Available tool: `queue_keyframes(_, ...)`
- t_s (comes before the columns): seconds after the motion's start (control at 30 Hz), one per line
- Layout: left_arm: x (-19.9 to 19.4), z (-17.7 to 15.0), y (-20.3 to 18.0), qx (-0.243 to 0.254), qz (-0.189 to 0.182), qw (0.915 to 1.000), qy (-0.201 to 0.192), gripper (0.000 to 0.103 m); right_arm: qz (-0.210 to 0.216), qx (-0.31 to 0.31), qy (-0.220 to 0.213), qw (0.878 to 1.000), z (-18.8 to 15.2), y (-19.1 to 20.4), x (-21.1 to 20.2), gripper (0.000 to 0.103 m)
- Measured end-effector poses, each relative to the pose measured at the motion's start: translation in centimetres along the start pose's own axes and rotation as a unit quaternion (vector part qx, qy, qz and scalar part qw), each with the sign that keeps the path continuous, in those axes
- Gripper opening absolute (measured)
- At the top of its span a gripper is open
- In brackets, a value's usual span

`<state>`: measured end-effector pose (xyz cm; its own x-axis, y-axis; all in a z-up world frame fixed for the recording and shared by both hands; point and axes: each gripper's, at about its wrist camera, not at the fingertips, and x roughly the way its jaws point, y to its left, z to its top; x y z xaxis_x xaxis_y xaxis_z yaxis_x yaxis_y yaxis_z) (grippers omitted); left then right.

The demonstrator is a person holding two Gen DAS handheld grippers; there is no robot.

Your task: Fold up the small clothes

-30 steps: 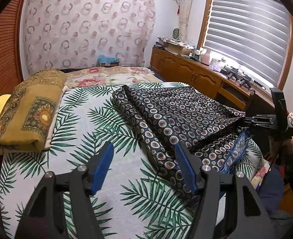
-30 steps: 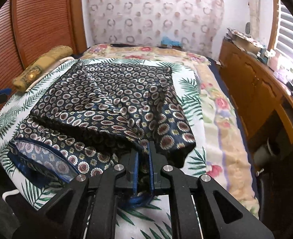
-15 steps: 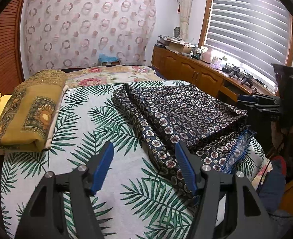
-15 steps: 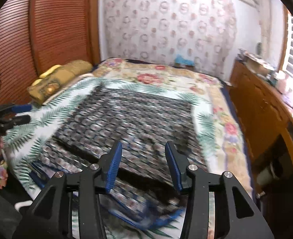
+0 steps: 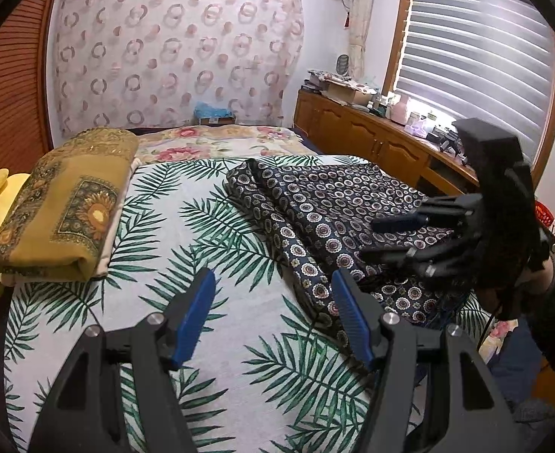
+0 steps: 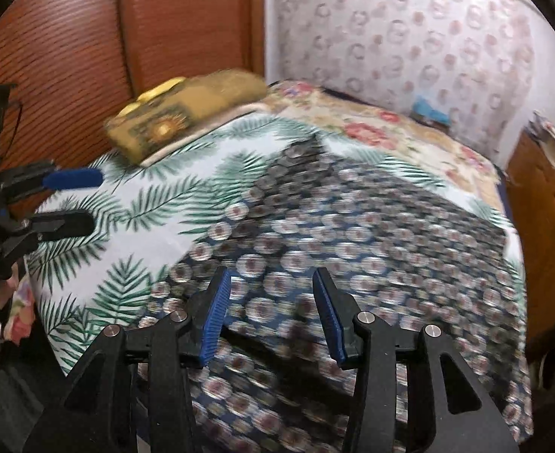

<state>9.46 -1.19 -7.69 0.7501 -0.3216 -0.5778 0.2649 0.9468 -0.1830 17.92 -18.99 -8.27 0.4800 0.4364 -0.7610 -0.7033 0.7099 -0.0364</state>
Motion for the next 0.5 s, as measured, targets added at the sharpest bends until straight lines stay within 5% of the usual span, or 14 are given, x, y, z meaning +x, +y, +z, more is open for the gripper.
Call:
queue_keyframes(0.43,0.0,-0.6,0.4,-0.008,-0.002,1.0,0.002,0.063,0.008,-0.024,0.069,0.997,-0.9,2.0,4.4,0.047)
queue_keyframes(0.5,0.1,-0.7,0.3,-0.007,-0.003,1.0,0.004,0.063,0.011,-0.026,0.071,0.997,-0.9,1.8,4.4,0.027)
